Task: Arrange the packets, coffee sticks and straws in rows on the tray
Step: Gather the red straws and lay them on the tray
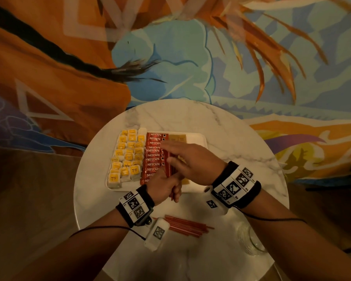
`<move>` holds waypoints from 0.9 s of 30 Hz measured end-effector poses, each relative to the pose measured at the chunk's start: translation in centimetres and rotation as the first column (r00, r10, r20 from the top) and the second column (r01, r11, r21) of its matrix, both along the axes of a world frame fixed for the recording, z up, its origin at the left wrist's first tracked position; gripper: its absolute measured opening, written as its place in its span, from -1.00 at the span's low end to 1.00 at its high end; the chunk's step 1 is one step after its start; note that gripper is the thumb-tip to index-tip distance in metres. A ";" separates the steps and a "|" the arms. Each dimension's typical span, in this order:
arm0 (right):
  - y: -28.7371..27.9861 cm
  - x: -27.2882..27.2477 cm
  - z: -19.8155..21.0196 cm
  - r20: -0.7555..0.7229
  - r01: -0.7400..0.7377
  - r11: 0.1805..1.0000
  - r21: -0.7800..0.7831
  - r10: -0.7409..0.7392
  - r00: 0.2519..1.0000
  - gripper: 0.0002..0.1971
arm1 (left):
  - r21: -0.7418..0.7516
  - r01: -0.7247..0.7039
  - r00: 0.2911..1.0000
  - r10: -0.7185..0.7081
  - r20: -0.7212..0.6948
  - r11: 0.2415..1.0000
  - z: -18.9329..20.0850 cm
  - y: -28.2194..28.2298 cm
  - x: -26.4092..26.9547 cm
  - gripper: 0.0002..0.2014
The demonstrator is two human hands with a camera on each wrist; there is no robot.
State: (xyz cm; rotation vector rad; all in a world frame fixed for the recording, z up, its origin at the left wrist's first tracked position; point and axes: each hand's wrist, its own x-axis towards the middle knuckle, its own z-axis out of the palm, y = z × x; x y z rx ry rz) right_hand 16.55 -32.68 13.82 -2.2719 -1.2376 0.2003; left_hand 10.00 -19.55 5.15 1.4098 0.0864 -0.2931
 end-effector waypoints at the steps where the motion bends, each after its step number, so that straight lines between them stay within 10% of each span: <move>1: -0.2 0.2 0.1 0.005 0.010 1.000 0.013 -0.010 1.000 -0.56 | -0.002 0.008 1.000 -0.008 -0.010 1.000 -0.1 0.0 -0.1 -0.62; 13: -0.9 0.7 -1.0 -0.178 0.187 0.973 0.133 -0.162 0.971 -0.49 | 0.099 0.038 0.998 -0.033 -0.044 0.994 0.1 0.0 -0.6 -0.50; 27: -0.4 -0.2 -2.3 -0.118 0.091 0.996 0.026 -0.087 0.989 -0.85 | 0.211 0.301 0.950 -0.271 -0.156 0.930 1.2 -0.2 -0.6 -0.65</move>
